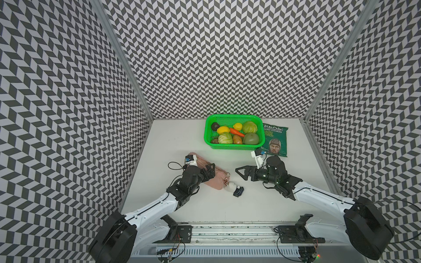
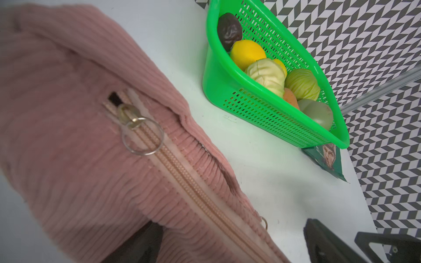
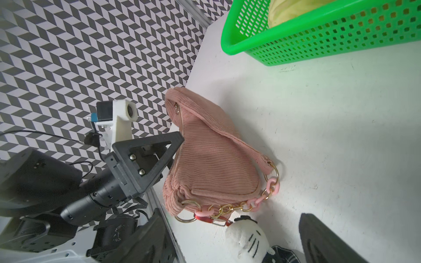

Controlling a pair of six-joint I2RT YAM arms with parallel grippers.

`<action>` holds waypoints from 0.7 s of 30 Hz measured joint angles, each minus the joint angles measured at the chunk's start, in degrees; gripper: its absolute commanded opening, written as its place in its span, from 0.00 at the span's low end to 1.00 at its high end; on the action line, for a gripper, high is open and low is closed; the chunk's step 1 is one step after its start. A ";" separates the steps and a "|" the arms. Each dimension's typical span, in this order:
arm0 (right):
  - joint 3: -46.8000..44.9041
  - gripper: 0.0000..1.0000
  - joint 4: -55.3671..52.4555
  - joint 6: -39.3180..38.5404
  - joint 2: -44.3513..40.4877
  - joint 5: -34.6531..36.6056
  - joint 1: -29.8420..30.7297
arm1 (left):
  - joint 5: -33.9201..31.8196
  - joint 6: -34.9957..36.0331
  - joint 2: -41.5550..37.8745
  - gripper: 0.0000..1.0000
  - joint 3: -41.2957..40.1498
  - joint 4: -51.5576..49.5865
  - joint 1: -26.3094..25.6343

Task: Remove the decoration from the bag
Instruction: Adjust the bag at the center of the board.

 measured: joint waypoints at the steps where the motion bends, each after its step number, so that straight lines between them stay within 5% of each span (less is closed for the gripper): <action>1: 0.17 0.95 0.22 -0.59 0.46 0.04 0.00 | 0.31 0.48 2.19 1.00 1.60 0.59 0.13; 9: 1.60 0.95 0.26 -5.20 3.61 -0.04 0.00 | 2.29 4.26 12.98 1.00 12.37 2.64 1.09; 21: 1.57 0.95 0.33 -5.99 3.61 -1.27 1.20 | 4.70 4.44 -0.83 1.00 9.90 -6.05 1.20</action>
